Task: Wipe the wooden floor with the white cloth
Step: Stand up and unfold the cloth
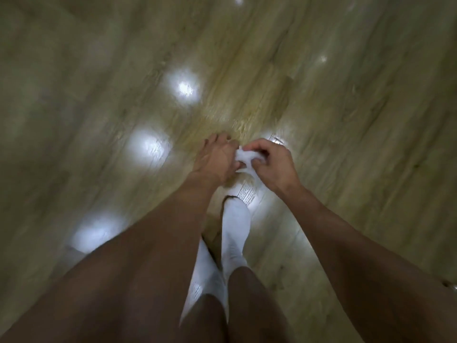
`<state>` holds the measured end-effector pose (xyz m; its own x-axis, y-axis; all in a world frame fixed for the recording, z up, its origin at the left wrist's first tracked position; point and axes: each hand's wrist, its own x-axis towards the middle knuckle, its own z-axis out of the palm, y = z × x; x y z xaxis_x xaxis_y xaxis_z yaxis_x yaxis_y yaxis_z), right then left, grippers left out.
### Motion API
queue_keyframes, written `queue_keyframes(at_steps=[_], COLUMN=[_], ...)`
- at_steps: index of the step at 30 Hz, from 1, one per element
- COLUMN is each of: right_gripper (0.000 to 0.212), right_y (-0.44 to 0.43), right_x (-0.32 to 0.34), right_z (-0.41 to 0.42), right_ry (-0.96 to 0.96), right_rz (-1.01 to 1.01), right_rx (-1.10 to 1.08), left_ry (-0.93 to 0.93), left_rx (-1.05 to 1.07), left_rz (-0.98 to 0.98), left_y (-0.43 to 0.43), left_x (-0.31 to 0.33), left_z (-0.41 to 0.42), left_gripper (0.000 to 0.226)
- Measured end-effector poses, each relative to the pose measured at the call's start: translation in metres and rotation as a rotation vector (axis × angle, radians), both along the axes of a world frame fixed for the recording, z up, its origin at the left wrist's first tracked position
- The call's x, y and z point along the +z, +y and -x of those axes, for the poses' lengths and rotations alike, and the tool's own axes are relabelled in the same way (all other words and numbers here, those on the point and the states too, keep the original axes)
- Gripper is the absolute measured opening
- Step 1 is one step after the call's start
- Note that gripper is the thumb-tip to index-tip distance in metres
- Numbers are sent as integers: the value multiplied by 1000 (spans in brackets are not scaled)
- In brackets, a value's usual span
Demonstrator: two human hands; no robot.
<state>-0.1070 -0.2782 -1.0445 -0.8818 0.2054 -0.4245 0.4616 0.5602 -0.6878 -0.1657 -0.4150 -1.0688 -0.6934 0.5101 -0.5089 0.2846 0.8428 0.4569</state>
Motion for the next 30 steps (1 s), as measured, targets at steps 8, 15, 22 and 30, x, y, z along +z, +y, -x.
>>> queue_keyframes(at_steps=[8, 15, 22, 30], right_gripper=[22, 13, 16, 17], right_y=[-5, -30, -46, -79], right_x=[220, 427, 574, 686], right_z=[84, 147, 179, 196], right_ry=[183, 175, 314, 396], right_rz=[-281, -237, -477, -373], right_rx=[259, 279, 401, 580], left_ry=[213, 218, 265, 305], left_rx=[61, 164, 347, 255], left_rz=[-57, -39, -299, -177], left_y=[-39, -89, -129, -160], left_x=[234, 431, 603, 702], left_z=[92, 140, 145, 155], left_gripper=[32, 33, 38, 49])
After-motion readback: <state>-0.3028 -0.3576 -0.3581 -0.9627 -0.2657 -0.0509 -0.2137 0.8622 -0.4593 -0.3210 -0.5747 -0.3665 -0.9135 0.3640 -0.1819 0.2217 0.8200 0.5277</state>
